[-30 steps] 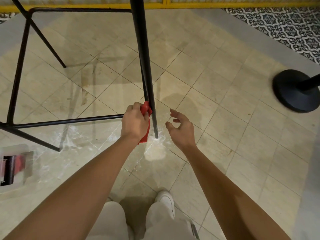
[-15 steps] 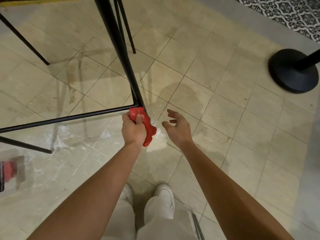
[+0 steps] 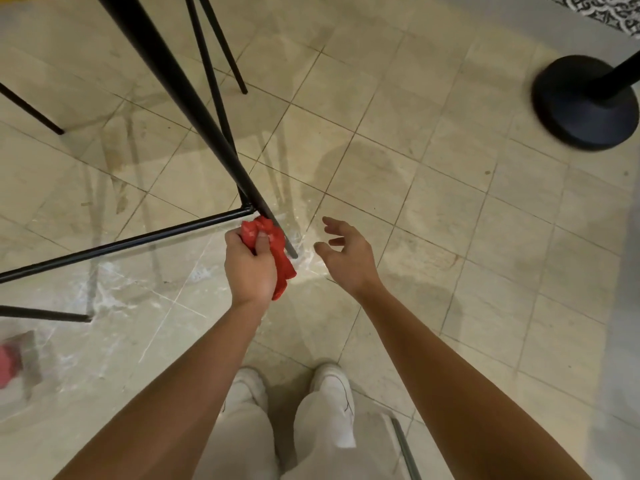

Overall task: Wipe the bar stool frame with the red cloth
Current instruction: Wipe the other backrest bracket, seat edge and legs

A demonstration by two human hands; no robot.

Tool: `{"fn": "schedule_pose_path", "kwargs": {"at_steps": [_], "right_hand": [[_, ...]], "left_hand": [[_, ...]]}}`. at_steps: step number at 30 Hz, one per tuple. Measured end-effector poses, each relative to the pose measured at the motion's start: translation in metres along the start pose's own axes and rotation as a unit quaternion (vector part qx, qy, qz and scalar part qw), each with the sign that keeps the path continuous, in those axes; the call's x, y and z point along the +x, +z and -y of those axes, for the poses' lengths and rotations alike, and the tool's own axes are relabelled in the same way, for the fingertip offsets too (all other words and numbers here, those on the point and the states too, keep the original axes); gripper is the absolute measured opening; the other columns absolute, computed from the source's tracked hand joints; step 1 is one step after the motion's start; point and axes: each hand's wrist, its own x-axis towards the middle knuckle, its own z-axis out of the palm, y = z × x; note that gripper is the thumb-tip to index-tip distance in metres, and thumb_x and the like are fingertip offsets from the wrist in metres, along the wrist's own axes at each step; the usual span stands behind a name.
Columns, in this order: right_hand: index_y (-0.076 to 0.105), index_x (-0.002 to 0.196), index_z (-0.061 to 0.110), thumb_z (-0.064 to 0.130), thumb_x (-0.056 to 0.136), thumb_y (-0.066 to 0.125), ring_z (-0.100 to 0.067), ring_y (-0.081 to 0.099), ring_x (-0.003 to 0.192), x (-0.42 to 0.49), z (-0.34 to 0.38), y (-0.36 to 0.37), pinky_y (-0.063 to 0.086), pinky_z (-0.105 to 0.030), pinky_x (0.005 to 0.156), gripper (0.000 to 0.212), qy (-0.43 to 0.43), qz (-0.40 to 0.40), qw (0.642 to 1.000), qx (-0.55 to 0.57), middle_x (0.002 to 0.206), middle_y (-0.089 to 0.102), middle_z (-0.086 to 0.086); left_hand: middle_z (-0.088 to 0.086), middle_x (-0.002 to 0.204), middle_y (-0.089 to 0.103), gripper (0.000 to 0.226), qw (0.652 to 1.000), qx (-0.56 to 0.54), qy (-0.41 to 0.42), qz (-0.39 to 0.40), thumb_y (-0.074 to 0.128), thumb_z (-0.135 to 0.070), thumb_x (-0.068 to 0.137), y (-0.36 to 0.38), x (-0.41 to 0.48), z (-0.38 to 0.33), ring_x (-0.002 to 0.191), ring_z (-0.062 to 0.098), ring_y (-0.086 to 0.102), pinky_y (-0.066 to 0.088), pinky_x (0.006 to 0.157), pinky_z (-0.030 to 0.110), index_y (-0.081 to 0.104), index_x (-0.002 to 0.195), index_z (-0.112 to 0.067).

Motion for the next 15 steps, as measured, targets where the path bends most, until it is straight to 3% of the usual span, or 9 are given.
{"fn": "schedule_pose_path", "kwargs": {"at_steps": [2,5,8,12,15], "right_hand": [[0.049,0.133,0.022,0.016,0.086,0.061,-0.008,0.052,0.105,-0.001,0.005,0.003,0.052,-0.031,0.086,0.049,-0.001,0.002,1.0,0.007,0.129,0.055,0.005],[0.049,0.133,0.023,0.016,0.086,0.061,-0.01,0.053,0.106,-0.001,0.013,0.003,0.047,-0.023,0.082,0.049,-0.006,0.008,1.0,0.016,0.127,0.055,0.005],[0.049,0.133,0.022,0.016,0.086,0.062,-0.012,0.054,0.106,-0.002,0.018,0.0,0.042,-0.019,0.082,0.049,-0.01,0.011,1.0,0.019,0.125,0.056,0.004],[0.05,0.133,0.022,0.016,0.086,0.062,-0.013,0.056,0.105,-0.001,0.024,-0.003,0.041,-0.018,0.08,0.05,-0.019,0.022,1.0,0.011,0.122,0.057,0.004],[0.05,0.133,0.023,0.017,0.085,0.062,-0.012,0.056,0.104,0.002,0.026,-0.005,0.04,-0.017,0.079,0.05,-0.029,0.038,0.999,-0.001,0.12,0.057,0.005]], "left_hand": [[-0.002,0.095,0.056,0.013,0.995,-0.003,0.092,-0.029,0.051,-0.021,0.095,-0.007,-0.011,-0.005,0.082,0.009,0.054,0.04,0.069,0.01,0.045,0.103,-0.012],[-0.004,0.092,0.056,0.019,0.983,-0.028,0.155,-0.092,0.059,-0.02,0.091,-0.007,-0.01,-0.021,0.076,-0.001,0.053,0.039,0.066,0.001,0.046,0.1,-0.011],[-0.003,0.092,0.056,0.026,0.983,-0.036,0.126,-0.131,0.065,-0.025,0.088,0.001,-0.004,-0.035,0.076,0.004,0.054,0.039,0.064,0.005,0.047,0.1,-0.01],[0.005,0.097,0.063,0.027,0.988,-0.017,0.045,-0.148,0.067,-0.025,0.086,0.02,0.002,-0.024,0.088,0.019,0.06,0.042,0.076,0.021,0.05,0.099,-0.009],[0.008,0.098,0.065,0.025,0.987,-0.009,0.03,-0.156,0.068,-0.022,0.085,0.023,0.003,-0.019,0.091,0.022,0.062,0.043,0.078,0.024,0.052,0.098,-0.008]]}}
